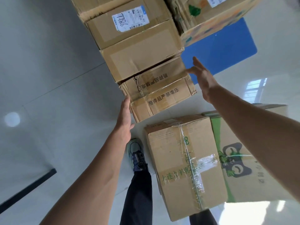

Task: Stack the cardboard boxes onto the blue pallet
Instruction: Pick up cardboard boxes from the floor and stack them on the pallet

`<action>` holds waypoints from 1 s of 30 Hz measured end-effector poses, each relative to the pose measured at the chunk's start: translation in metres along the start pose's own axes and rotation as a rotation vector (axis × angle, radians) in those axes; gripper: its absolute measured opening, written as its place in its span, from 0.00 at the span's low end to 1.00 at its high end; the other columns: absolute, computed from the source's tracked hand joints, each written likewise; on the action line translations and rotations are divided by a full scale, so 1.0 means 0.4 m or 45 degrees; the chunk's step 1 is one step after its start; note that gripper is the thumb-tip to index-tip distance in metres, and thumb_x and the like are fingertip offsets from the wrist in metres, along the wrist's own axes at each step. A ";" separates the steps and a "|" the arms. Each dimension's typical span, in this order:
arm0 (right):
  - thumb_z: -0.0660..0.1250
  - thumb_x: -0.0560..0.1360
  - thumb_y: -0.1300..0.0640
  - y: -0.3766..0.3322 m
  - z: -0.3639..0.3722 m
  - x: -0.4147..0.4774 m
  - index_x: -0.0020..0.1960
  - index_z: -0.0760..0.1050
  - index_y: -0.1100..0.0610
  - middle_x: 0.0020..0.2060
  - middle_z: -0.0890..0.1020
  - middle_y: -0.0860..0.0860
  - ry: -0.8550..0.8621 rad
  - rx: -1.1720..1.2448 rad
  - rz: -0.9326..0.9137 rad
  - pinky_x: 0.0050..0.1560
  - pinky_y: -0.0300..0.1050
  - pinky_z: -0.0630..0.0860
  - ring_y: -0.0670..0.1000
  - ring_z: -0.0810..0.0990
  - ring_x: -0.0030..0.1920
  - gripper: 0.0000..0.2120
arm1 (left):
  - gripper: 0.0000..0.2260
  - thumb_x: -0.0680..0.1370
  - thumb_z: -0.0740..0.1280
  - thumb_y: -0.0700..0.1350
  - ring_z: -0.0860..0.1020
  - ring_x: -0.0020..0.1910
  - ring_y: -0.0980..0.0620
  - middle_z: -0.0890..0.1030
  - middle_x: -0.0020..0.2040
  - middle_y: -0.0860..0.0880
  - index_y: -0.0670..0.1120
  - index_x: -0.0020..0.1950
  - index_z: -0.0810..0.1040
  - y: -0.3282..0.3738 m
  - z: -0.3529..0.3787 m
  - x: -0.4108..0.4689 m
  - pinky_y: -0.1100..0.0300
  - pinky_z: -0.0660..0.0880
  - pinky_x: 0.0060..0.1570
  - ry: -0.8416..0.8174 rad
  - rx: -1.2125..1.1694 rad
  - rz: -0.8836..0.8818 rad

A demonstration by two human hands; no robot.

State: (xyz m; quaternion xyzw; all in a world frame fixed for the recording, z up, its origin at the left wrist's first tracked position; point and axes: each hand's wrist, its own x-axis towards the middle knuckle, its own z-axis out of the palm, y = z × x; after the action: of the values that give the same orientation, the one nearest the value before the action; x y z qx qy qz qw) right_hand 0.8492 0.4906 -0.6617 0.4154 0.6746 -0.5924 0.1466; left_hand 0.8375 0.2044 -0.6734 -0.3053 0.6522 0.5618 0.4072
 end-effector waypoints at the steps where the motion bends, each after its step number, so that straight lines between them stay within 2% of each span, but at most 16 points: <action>1: 0.64 0.78 0.50 0.009 -0.011 -0.022 0.83 0.57 0.42 0.83 0.58 0.44 0.002 0.025 -0.018 0.77 0.57 0.54 0.51 0.58 0.81 0.36 | 0.30 0.81 0.55 0.70 0.60 0.81 0.49 0.58 0.84 0.54 0.64 0.82 0.58 -0.003 0.004 -0.017 0.35 0.63 0.73 0.000 0.012 0.006; 3: 0.64 0.80 0.53 0.036 -0.034 -0.066 0.84 0.57 0.45 0.83 0.58 0.44 0.027 0.074 -0.046 0.76 0.50 0.52 0.49 0.57 0.82 0.34 | 0.30 0.81 0.55 0.70 0.60 0.81 0.50 0.59 0.84 0.55 0.64 0.82 0.58 -0.008 0.014 -0.049 0.37 0.63 0.74 0.009 0.032 0.019; 5: 0.63 0.81 0.54 0.068 -0.055 -0.113 0.83 0.59 0.45 0.83 0.59 0.44 0.044 0.129 -0.029 0.73 0.46 0.53 0.49 0.57 0.82 0.32 | 0.30 0.81 0.55 0.70 0.61 0.81 0.50 0.59 0.84 0.54 0.63 0.82 0.58 -0.011 0.028 -0.078 0.38 0.63 0.73 0.019 0.054 0.031; 9: 0.64 0.80 0.52 0.135 -0.084 -0.206 0.82 0.61 0.43 0.82 0.61 0.43 0.034 0.249 0.007 0.77 0.52 0.53 0.49 0.58 0.81 0.32 | 0.32 0.81 0.55 0.70 0.60 0.81 0.48 0.58 0.84 0.53 0.62 0.83 0.57 -0.020 0.061 -0.123 0.39 0.63 0.74 0.028 0.063 0.047; 13: 0.64 0.72 0.46 0.200 -0.091 -0.290 0.81 0.63 0.42 0.81 0.62 0.42 0.011 0.277 0.009 0.77 0.54 0.54 0.47 0.60 0.80 0.38 | 0.32 0.81 0.55 0.70 0.58 0.82 0.51 0.55 0.85 0.55 0.62 0.83 0.55 -0.043 0.093 -0.175 0.38 0.59 0.78 -0.023 0.154 0.073; 15: 0.64 0.71 0.44 0.226 -0.088 -0.323 0.81 0.64 0.42 0.81 0.62 0.42 0.006 0.292 0.015 0.80 0.54 0.54 0.48 0.60 0.81 0.37 | 0.33 0.81 0.55 0.71 0.58 0.82 0.52 0.56 0.84 0.56 0.61 0.83 0.56 -0.054 0.102 -0.201 0.39 0.57 0.79 -0.052 0.254 0.095; 20: 0.61 0.70 0.41 0.263 -0.066 -0.421 0.81 0.63 0.42 0.82 0.62 0.43 0.047 0.365 0.060 0.78 0.54 0.52 0.49 0.61 0.81 0.38 | 0.34 0.79 0.54 0.73 0.56 0.82 0.50 0.56 0.84 0.56 0.61 0.83 0.59 -0.063 0.114 -0.238 0.45 0.54 0.78 -0.163 0.482 0.104; 25: 0.61 0.72 0.43 0.319 -0.034 -0.542 0.82 0.62 0.43 0.82 0.61 0.43 0.167 0.510 0.138 0.78 0.54 0.53 0.49 0.61 0.80 0.38 | 0.34 0.78 0.52 0.75 0.53 0.83 0.46 0.56 0.85 0.54 0.62 0.82 0.60 -0.074 0.128 -0.229 0.37 0.51 0.80 -0.284 0.807 0.114; 28: 0.61 0.72 0.44 0.384 -0.005 -0.630 0.82 0.62 0.44 0.82 0.62 0.43 0.286 0.641 0.229 0.74 0.50 0.56 0.50 0.61 0.80 0.38 | 0.37 0.77 0.51 0.76 0.55 0.83 0.46 0.56 0.85 0.52 0.62 0.83 0.58 -0.089 0.149 -0.227 0.38 0.53 0.79 -0.365 0.999 0.086; 30: 0.61 0.71 0.44 0.432 0.018 -0.689 0.82 0.62 0.46 0.81 0.62 0.44 0.384 0.718 0.289 0.71 0.46 0.56 0.50 0.62 0.79 0.39 | 0.41 0.73 0.49 0.79 0.52 0.83 0.47 0.54 0.85 0.53 0.62 0.83 0.56 -0.098 0.166 -0.228 0.36 0.51 0.79 -0.423 1.131 0.077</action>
State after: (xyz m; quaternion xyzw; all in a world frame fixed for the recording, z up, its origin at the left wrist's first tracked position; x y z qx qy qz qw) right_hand 1.1426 0.3693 -0.5904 0.5950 0.4478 -0.6673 -0.0107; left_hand 0.9274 0.2571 -0.6150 0.0113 0.7640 0.2815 0.5805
